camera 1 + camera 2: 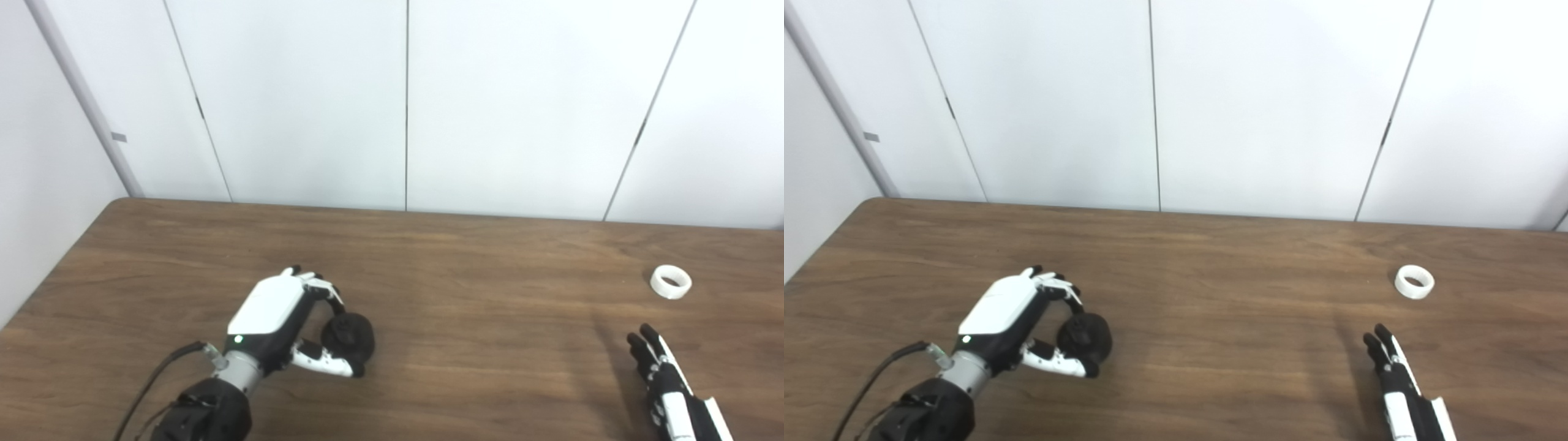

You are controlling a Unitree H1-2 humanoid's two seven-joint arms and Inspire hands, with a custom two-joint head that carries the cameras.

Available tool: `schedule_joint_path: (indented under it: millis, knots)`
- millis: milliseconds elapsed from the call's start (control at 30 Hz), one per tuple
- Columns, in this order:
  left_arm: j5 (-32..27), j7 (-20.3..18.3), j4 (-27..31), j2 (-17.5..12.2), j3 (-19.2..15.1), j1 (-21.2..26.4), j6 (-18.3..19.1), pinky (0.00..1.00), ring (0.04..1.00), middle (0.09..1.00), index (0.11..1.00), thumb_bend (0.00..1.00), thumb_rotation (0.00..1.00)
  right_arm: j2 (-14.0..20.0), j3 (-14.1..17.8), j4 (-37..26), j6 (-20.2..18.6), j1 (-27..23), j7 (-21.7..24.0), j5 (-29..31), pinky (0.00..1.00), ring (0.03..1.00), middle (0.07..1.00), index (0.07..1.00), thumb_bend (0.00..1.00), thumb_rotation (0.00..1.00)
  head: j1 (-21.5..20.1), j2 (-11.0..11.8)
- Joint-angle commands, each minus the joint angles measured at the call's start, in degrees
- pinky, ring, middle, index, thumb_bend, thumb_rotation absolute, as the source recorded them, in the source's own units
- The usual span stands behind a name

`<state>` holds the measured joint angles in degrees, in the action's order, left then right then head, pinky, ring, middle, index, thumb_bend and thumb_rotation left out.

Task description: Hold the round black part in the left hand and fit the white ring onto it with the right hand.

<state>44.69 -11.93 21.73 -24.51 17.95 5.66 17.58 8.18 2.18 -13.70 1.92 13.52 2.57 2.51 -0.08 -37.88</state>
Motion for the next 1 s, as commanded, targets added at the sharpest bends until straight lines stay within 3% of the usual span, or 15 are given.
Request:
schedule_joint_path:
  millis: [0, 233, 467, 667, 967]
  knots:
    - [2.4, 0.2, 2.6, 1.1, 0.7, 0.6, -2.0, 1.0, 0.888, 0.773, 0.482, 0.52, 0.05, -2.4, -1.5, -1.2, -1.9, 1.3, 0.2, -0.5, 1.0, 0.966, 0.946, 0.962, 0.55, 0.98, -0.5, -0.3]
    - [5.7, -2.6, 3.4, 5.4, 3.5, -1.1, -3.7, 1.0, 0.896, 0.775, 0.482, 0.52, 0.05, -3.0, -3.4, -3.1, -4.6, 0.8, -2.1, -1.7, 1.0, 0.971, 0.941, 0.961, 0.55, 1.0, -3.3, -2.5]
    - [9.3, -2.2, 1.7, 8.9, 7.3, -4.4, -7.0, 1.0, 0.884, 0.778, 0.482, 0.52, 0.05, -3.2, -4.6, -4.0, -5.2, 0.5, -3.5, -1.8, 1.0, 0.966, 0.938, 0.958, 0.58, 0.99, -5.4, -4.4]
    - [11.9, 0.1, -0.7, 11.0, 9.4, -7.2, -9.8, 1.0, 0.887, 0.777, 0.483, 0.52, 0.05, -3.2, -5.4, -4.7, -5.6, 0.2, -4.5, -1.9, 1.0, 0.955, 0.925, 0.952, 0.57, 0.99, -6.5, -5.6]
    - [12.7, 2.9, -3.5, 13.4, 9.8, -9.5, -11.4, 1.0, 0.887, 0.78, 0.483, 0.52, 0.05, -3.2, -6.0, -6.4, -7.6, 0.1, -5.3, -2.4, 1.0, 0.961, 0.923, 0.955, 0.58, 0.99, -7.4, -6.8]
